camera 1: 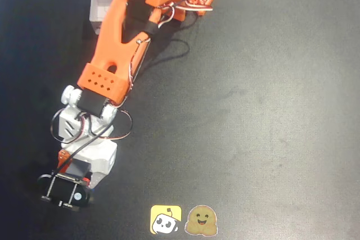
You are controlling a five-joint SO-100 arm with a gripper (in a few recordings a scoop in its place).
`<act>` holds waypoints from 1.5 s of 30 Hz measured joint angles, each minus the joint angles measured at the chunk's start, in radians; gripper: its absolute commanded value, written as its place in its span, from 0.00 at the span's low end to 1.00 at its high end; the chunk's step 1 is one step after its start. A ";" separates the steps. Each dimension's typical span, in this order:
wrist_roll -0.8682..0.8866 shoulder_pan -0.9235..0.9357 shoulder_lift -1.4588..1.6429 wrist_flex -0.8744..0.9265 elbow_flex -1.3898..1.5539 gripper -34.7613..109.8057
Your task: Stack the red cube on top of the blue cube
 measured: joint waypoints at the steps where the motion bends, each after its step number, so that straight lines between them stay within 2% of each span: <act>1: 0.000 -0.003 0.000 0.000 0.000 0.40; 10: -0.006 -0.006 0.000 -0.011 -0.011 0.44; 13: -0.103 -0.002 0.006 -0.043 -0.014 0.45; 14: -0.135 -0.002 0.014 -0.044 -0.014 0.44; 18: -0.222 -0.002 0.127 -0.018 -0.005 0.26; 21: -0.232 -0.002 0.261 0.035 0.061 0.24; 24: -0.199 -0.012 0.420 0.084 0.195 0.24; 28: -0.067 -0.055 0.718 0.089 0.520 0.24; 36: 0.169 -0.184 1.356 -0.017 1.264 0.24; 45: 0.210 -0.288 1.721 -0.046 1.615 0.24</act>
